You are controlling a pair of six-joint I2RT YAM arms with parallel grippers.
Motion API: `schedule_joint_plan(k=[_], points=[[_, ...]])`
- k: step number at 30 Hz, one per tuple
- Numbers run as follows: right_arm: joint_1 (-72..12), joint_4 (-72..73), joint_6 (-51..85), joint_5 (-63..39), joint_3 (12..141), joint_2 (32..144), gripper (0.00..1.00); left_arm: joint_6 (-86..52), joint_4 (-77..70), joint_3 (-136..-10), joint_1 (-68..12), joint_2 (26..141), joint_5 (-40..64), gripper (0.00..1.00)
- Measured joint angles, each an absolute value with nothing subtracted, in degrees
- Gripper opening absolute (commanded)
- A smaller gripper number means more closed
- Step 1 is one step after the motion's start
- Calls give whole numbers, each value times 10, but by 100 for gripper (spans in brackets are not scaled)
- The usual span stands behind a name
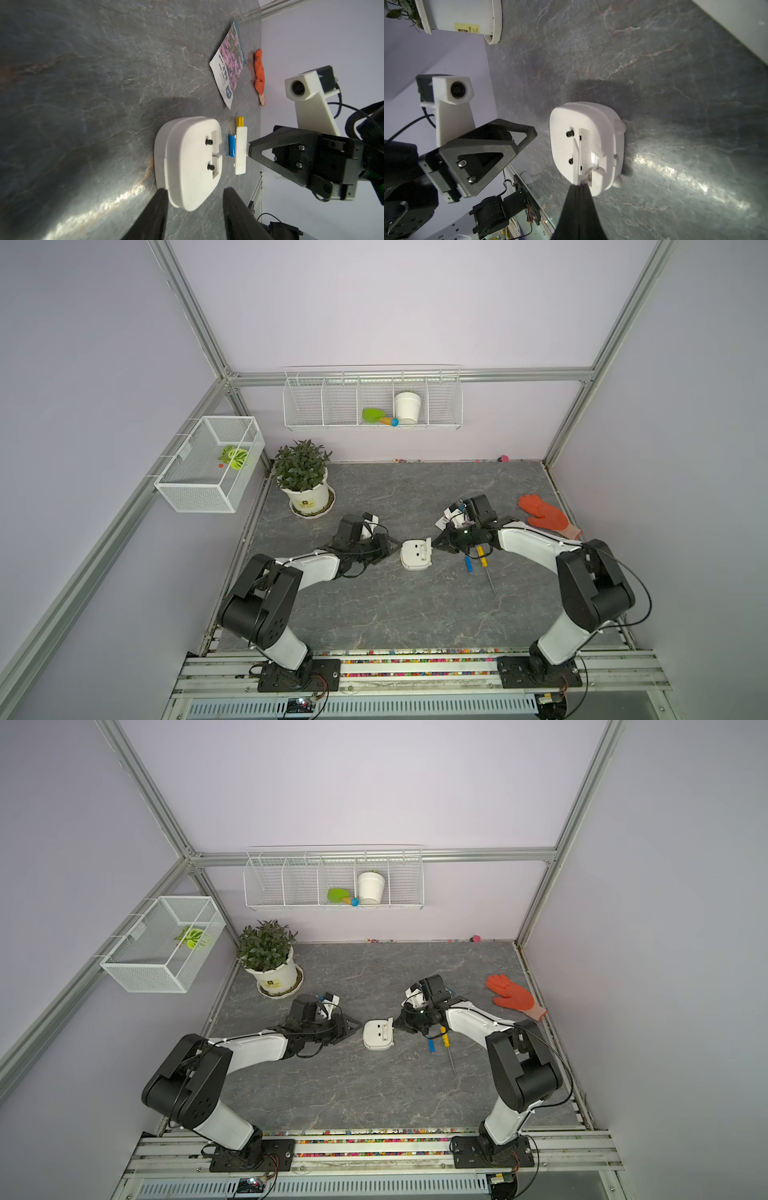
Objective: Remove the battery from the alarm
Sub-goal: Install the cover on the alarm.
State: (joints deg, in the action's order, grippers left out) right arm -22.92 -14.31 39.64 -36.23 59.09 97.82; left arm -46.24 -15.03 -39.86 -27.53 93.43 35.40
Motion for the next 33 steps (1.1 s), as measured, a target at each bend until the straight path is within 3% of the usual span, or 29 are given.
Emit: schedule_joint_plan(k=[33], points=[[-245,-177,355,-375,613,1020,0,-492,-216,-407,-289,1019,400,36]])
